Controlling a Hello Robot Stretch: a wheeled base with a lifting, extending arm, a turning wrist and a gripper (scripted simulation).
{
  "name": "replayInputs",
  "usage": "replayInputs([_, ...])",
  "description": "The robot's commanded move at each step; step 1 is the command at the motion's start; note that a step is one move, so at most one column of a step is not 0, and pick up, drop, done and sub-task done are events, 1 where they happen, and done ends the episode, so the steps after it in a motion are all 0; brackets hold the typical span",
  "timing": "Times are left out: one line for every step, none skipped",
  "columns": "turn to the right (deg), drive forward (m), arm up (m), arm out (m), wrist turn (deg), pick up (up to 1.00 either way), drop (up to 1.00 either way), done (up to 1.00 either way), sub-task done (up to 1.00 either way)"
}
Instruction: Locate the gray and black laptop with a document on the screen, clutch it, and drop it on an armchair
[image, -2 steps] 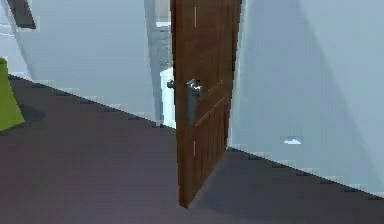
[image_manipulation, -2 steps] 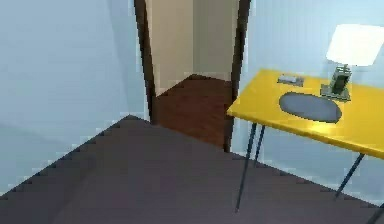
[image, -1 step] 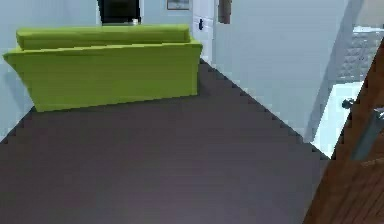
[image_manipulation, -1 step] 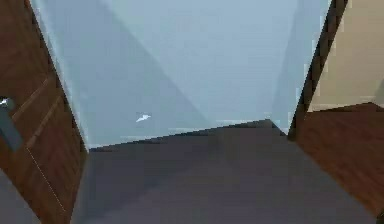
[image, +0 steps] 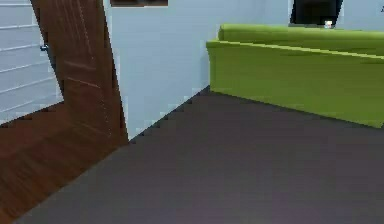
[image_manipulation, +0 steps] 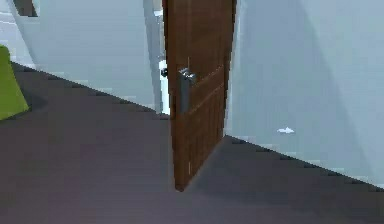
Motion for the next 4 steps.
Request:
replayInputs([-45.0,0.00,0.00,0.00,0.0,0.00,0.00,0.00,0.00])
replayInputs([-39.0,0.00,0.00,0.00,0.0,0.00,0.00,0.00,0.00])
replayInputs([0.0,0.40,0.00,0.00,0.0,0.00,0.00,0.00,0.00])
replayInputs([27.0,0.00,0.00,0.00,0.0,0.00,0.00,0.00,0.00])
